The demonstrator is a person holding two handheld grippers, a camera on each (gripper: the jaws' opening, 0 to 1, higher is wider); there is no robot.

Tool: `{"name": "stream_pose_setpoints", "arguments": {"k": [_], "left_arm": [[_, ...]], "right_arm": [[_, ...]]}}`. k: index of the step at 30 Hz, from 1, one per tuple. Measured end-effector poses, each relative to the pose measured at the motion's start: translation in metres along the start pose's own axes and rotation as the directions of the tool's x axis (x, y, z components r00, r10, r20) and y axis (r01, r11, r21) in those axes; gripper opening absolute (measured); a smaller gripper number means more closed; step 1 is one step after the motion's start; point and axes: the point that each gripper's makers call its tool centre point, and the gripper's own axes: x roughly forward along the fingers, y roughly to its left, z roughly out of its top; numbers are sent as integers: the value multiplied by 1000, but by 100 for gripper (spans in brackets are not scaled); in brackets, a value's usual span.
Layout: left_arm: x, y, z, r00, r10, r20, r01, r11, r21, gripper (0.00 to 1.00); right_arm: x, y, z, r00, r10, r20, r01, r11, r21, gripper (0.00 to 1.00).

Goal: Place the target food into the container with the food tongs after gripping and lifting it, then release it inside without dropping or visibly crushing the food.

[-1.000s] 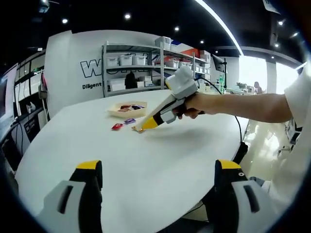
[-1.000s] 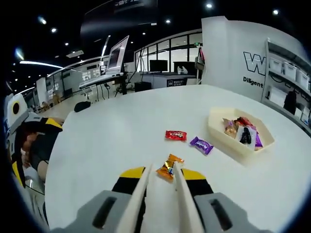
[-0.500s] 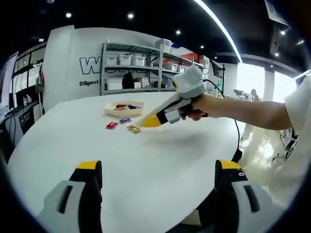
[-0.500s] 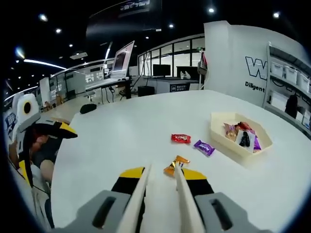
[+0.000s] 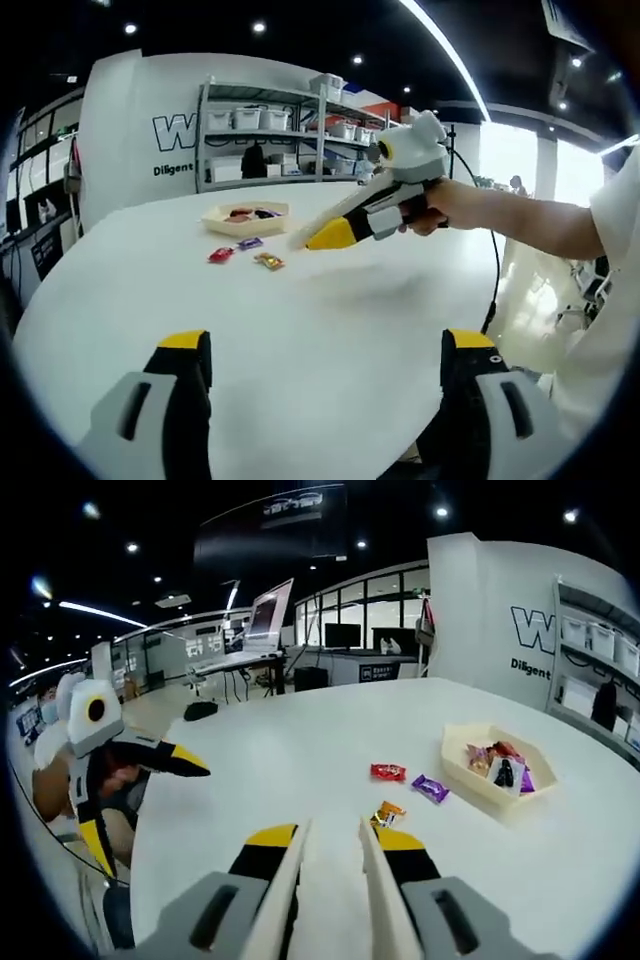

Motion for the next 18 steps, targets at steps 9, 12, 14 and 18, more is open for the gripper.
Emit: {"name": "stream_pose_setpoints", "arguments": {"k": [9,12,14,18], "left_arm": [[9,-2,0,998,-55,6,55,998,-10,92],[10,-5,3,996,-82,28,82,996,-23,90],[10,-5,4,996,-84,26,84,996,-8,87],[12,-7,6,995,-100,26,100,995,-5,87]], "right_arm": [[-19,22,5,998,36,43,-36,999,-7,21],[-25,32,7,997,57,56,-57,998,-7,21],[-27,36,8,996,63,62,-62,998,-22,21],[-34,47,13,993,83,81,-81,996,-22,21]]}}
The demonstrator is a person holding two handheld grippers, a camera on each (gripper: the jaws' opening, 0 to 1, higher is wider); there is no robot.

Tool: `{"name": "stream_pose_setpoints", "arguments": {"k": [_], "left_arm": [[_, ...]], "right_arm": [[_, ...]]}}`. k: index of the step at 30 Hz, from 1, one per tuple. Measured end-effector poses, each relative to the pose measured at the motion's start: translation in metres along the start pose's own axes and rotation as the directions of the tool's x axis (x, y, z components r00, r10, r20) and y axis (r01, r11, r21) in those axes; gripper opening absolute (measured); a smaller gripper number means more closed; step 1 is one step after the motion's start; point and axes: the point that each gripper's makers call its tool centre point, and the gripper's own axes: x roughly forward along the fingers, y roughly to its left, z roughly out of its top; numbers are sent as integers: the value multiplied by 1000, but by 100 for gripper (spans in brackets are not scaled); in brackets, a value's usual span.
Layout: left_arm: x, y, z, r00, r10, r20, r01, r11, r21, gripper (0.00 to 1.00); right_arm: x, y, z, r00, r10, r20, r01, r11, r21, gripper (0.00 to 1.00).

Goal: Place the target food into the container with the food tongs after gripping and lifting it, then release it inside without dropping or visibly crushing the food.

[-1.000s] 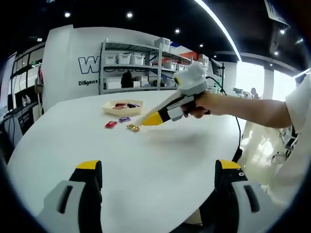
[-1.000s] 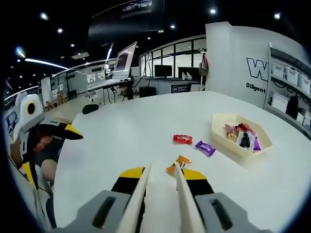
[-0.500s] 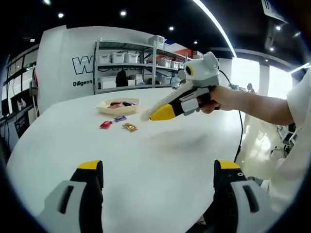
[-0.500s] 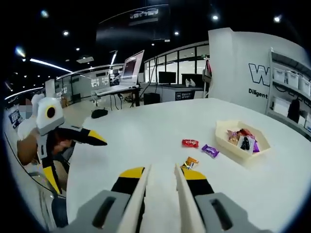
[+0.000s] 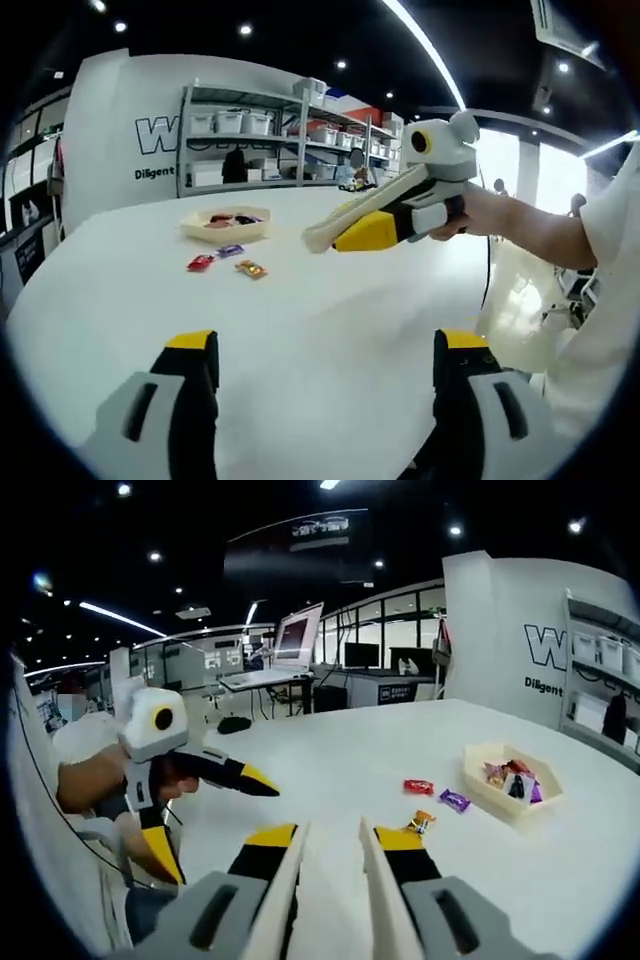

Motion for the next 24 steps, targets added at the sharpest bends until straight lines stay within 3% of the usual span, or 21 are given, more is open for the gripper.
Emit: {"name": "stream_pose_setpoints", "arguments": {"k": [11,18,24], "left_arm": [[6,-4,2,999,-37,8,37,999,-28,88],[9,-14,8,995,-99,35,100,995,-31,85],[6,-24,20,981,-173,86,178,982,-63,76]], "right_arm": [[-13,16,-1,999,37,34,-37,999,5,21],[-21,28,-1,996,72,57,-71,997,-13,21],[-29,37,1,990,110,87,-109,994,-16,22]]}}
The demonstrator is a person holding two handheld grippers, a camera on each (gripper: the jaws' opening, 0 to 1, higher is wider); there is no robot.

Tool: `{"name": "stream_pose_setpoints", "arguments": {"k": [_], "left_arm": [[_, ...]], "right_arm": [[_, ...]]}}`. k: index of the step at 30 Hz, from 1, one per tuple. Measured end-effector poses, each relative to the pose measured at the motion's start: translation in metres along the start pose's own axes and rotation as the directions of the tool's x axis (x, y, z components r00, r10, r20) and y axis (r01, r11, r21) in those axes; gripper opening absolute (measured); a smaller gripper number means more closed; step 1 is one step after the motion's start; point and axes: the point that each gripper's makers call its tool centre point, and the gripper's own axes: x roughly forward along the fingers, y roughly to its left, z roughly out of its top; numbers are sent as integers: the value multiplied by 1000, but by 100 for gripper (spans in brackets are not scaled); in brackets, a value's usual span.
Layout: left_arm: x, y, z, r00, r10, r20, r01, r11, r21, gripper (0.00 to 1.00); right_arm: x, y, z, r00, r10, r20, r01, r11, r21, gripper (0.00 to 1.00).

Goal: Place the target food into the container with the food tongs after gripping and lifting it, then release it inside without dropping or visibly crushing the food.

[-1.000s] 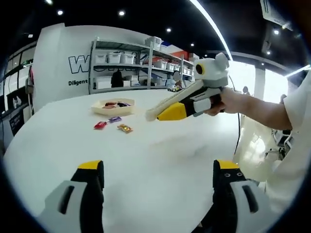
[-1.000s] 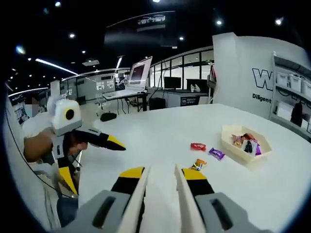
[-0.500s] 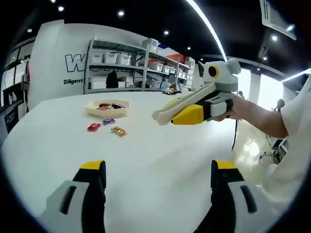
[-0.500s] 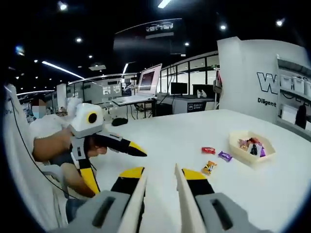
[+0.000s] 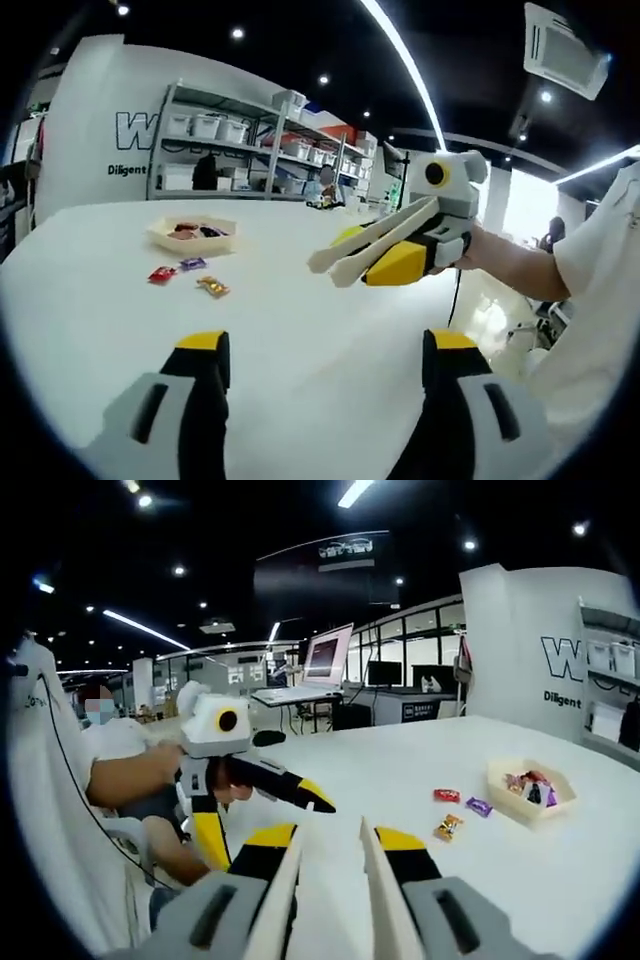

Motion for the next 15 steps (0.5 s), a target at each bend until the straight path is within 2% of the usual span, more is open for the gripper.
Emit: {"name": "stream_pose_setpoints", "arguments": {"k": [3,5,9,15], "left_arm": [[0,1,0,1000,-3,-6,3,1000,17,73],[0,-4,2,1000,-26,-1,26,1000,15,72],[0,-14,7,996,-83,24,83,996,31,59],[-2,-27,16,988,-145,58,144,989,30,48]], "right_arm": [[-3,4,0,1000,16,9,-16,1000,-2,22],[-6,9,0,999,40,20,-40,999,13,22],[-10,16,1,997,71,36,-72,997,14,22],[-15,28,0,992,117,52,-118,993,13,22]]}}
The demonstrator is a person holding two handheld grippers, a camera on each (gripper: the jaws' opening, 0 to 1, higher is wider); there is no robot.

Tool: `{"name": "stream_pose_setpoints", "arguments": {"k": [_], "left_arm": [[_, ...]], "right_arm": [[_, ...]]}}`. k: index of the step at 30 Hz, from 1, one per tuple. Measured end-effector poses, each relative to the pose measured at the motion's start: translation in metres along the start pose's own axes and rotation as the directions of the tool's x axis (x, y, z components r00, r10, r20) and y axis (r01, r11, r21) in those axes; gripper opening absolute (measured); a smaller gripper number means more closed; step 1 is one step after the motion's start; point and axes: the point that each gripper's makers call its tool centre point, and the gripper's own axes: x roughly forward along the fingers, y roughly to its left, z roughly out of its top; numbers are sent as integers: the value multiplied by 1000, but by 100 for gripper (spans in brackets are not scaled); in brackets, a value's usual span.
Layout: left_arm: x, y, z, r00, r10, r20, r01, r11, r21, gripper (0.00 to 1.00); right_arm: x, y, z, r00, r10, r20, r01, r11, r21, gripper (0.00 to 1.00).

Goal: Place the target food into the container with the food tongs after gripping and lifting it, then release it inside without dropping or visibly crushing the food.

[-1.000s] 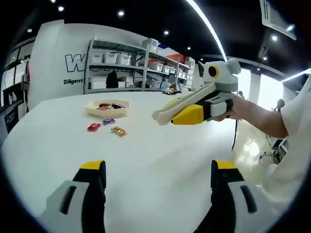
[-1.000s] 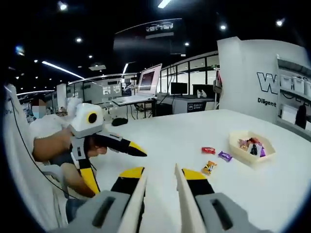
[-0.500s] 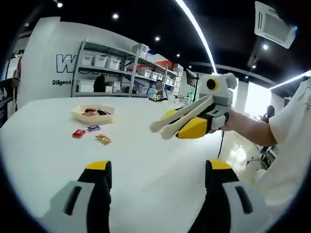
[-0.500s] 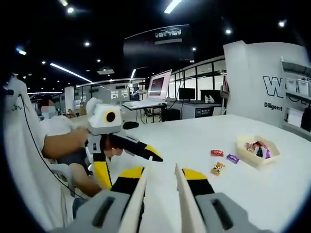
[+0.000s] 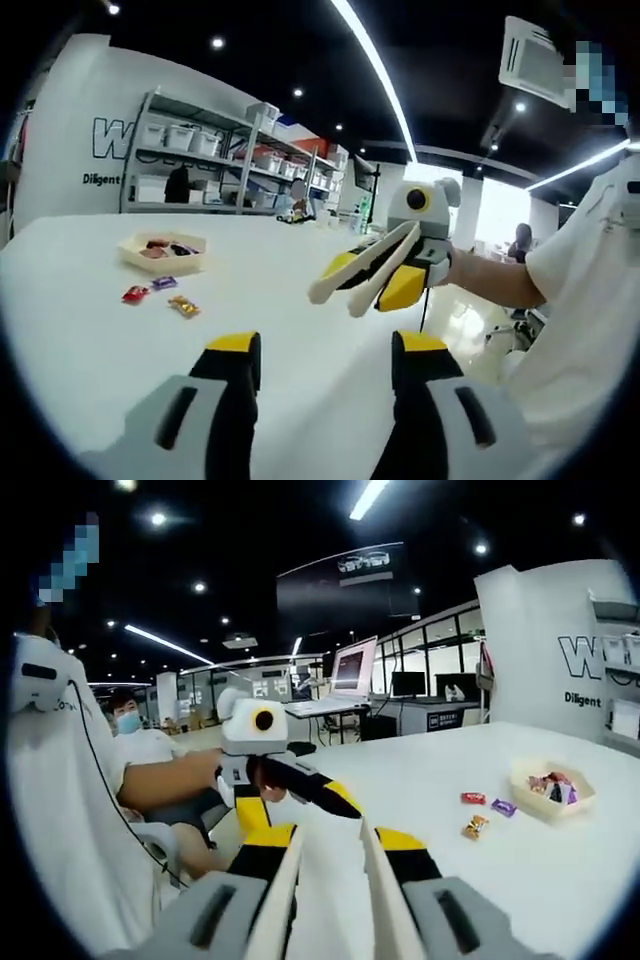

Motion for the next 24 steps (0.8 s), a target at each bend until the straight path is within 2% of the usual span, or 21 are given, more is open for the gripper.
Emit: {"name": "stream_pose_setpoints", "arguments": {"k": [4,6,13,19,24], "left_arm": [[0,-11,4,998,-57,9,57,998,-1,41],[0,-15,7,997,-77,24,77,997,-11,41],[1,-21,8,995,-100,19,101,995,-22,36],[-1,-34,12,985,-170,32,171,985,-36,18],[0,-38,11,982,-184,30,185,982,-40,15]], "right_arm": [[-2,6,-1,1000,19,11,-19,1000,5,22],[-3,7,-1,1000,24,11,-24,1000,5,22],[-6,11,0,999,47,25,-47,998,31,22],[-7,18,-1,997,63,36,-65,997,43,22],[-8,22,-4,997,75,35,-76,996,51,22]]}}
